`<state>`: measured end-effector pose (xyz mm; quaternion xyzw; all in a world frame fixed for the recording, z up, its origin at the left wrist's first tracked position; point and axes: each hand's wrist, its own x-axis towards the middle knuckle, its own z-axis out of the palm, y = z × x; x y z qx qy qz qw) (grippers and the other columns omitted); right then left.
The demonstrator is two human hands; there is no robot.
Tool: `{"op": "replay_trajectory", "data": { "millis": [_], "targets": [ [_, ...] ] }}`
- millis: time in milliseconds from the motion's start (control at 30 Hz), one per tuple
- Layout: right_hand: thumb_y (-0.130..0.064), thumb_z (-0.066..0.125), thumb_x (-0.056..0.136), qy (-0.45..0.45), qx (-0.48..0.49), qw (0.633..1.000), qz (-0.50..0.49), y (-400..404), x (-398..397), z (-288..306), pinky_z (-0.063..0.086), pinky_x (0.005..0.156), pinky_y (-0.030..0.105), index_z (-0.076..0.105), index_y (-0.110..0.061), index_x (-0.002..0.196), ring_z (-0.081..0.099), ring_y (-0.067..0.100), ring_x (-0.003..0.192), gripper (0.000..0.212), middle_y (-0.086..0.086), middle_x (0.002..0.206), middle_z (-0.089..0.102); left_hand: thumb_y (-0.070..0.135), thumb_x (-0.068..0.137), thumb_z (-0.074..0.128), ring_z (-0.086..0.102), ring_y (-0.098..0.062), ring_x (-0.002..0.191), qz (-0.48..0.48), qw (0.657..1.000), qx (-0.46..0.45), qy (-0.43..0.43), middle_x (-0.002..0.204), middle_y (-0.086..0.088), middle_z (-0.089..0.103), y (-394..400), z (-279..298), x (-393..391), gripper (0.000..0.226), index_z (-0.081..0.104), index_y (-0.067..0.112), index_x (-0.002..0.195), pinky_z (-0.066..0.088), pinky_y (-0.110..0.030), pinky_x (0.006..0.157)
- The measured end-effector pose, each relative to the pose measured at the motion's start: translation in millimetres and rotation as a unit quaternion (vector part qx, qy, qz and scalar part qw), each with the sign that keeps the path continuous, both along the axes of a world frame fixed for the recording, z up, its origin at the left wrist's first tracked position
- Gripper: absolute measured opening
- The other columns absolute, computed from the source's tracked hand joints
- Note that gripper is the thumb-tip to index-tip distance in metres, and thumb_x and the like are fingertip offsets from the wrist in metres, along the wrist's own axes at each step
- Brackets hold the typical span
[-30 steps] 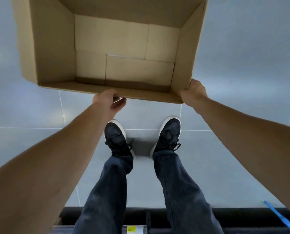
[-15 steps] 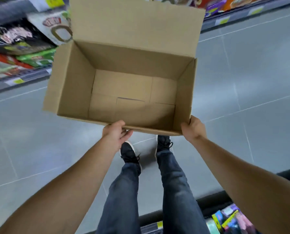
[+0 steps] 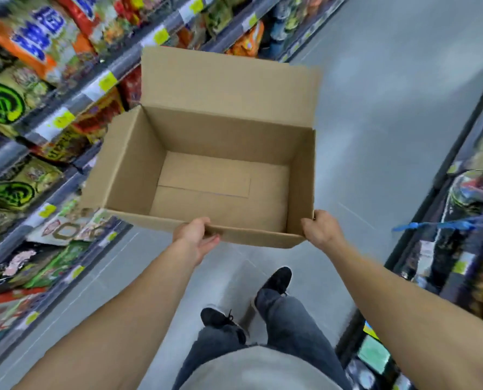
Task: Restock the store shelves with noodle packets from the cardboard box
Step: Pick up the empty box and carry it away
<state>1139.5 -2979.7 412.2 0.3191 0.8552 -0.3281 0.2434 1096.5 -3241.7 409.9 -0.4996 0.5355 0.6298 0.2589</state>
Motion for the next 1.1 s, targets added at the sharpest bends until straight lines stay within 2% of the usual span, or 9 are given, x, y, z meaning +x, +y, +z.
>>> {"op": "replay_trajectory", "data": {
  "millis": [133, 200, 333, 500, 667, 833, 1000, 1100],
  "targets": [
    [-0.017, 0.050, 0.084, 0.039, -0.003, 0.996, -0.075, 74, -3, 23, 0.040, 0.071, 0.029, 0.059, -0.014, 0.080, 0.058, 0.031, 0.087, 0.010, 0.009, 0.084, 0.061, 0.012, 0.093, 0.056, 0.065, -0.030, 0.071, -0.062, 0.998, 0.018, 0.026, 0.111, -0.024, 0.059, 80, 25, -37, 0.023, 0.050, 0.003, 0.113, 0.053, -0.029, 0.039],
    [-0.018, 0.050, 0.085, 0.044, 0.006, 0.994, -0.095, 103, -8, 32, 0.038, 0.069, 0.029, 0.058, -0.015, 0.077, 0.054, 0.030, 0.083, 0.011, 0.007, 0.084, 0.060, 0.013, 0.093, 0.056, 0.065, -0.029, 0.072, -0.083, 0.996, 0.021, 0.037, 0.112, -0.023, 0.059, 112, 37, -52, 0.025, 0.051, 0.003, 0.116, 0.056, -0.031, 0.041],
    [-0.020, 0.048, 0.083, 0.055, 0.012, 0.987, -0.152, 167, -22, 49, 0.039, 0.060, 0.029, 0.062, -0.013, 0.079, 0.059, 0.028, 0.081, 0.015, 0.006, 0.080, 0.064, 0.012, 0.091, 0.059, 0.068, -0.029, 0.069, -0.139, 0.989, 0.014, 0.058, 0.103, -0.019, 0.060, 183, 58, -85, 0.033, 0.053, 0.001, 0.121, 0.058, -0.032, 0.046],
    [-0.020, 0.048, 0.085, 0.070, 0.022, 0.978, -0.194, 234, -57, 61, 0.036, 0.057, 0.029, 0.056, -0.017, 0.073, 0.057, 0.027, 0.079, 0.014, 0.005, 0.079, 0.061, 0.013, 0.092, 0.060, 0.069, -0.029, 0.073, -0.182, 0.981, 0.018, 0.064, 0.113, -0.022, 0.061, 261, 69, -141, 0.029, 0.053, 0.001, 0.118, 0.058, -0.031, 0.048],
    [-0.021, 0.049, 0.084, 0.073, 0.041, 0.972, -0.218, 309, -126, 59, 0.036, 0.055, 0.028, 0.058, -0.015, 0.075, 0.058, 0.028, 0.078, 0.014, 0.006, 0.078, 0.063, 0.012, 0.090, 0.062, 0.071, -0.029, 0.073, -0.207, 0.974, 0.032, 0.083, 0.108, -0.022, 0.065, 344, 60, -227, 0.029, 0.054, -0.001, 0.114, 0.061, -0.033, 0.056],
    [-0.019, 0.051, 0.085, 0.061, 0.067, 0.965, -0.244, 381, -213, 63, 0.036, 0.060, 0.030, 0.060, -0.013, 0.079, 0.055, 0.032, 0.081, 0.013, 0.006, 0.079, 0.062, 0.012, 0.089, 0.061, 0.070, -0.030, 0.071, -0.247, 0.965, 0.058, 0.068, 0.103, -0.024, 0.066, 424, 53, -332, 0.035, 0.054, -0.005, 0.119, 0.057, -0.029, 0.046],
    [-0.019, 0.051, 0.084, 0.039, 0.069, 0.962, -0.262, 437, -288, 66, 0.039, 0.065, 0.031, 0.059, -0.013, 0.075, 0.056, 0.033, 0.081, 0.014, 0.007, 0.078, 0.062, 0.013, 0.088, 0.062, 0.070, -0.030, 0.066, -0.265, 0.962, 0.060, 0.043, 0.107, -0.024, 0.065, 485, 54, -417, 0.038, 0.052, -0.002, 0.122, 0.055, -0.030, 0.045],
    [-0.021, 0.051, 0.085, 0.020, 0.068, 0.961, -0.267, 466, -322, 64, 0.038, 0.063, 0.031, 0.061, -0.014, 0.084, 0.056, 0.031, 0.081, 0.013, 0.007, 0.080, 0.063, 0.012, 0.089, 0.061, 0.069, -0.031, 0.069, -0.278, 0.958, 0.061, 0.028, 0.103, -0.023, 0.064, 517, 55, -454, 0.037, 0.052, -0.002, 0.122, 0.055, -0.030, 0.044]
  ]
}}
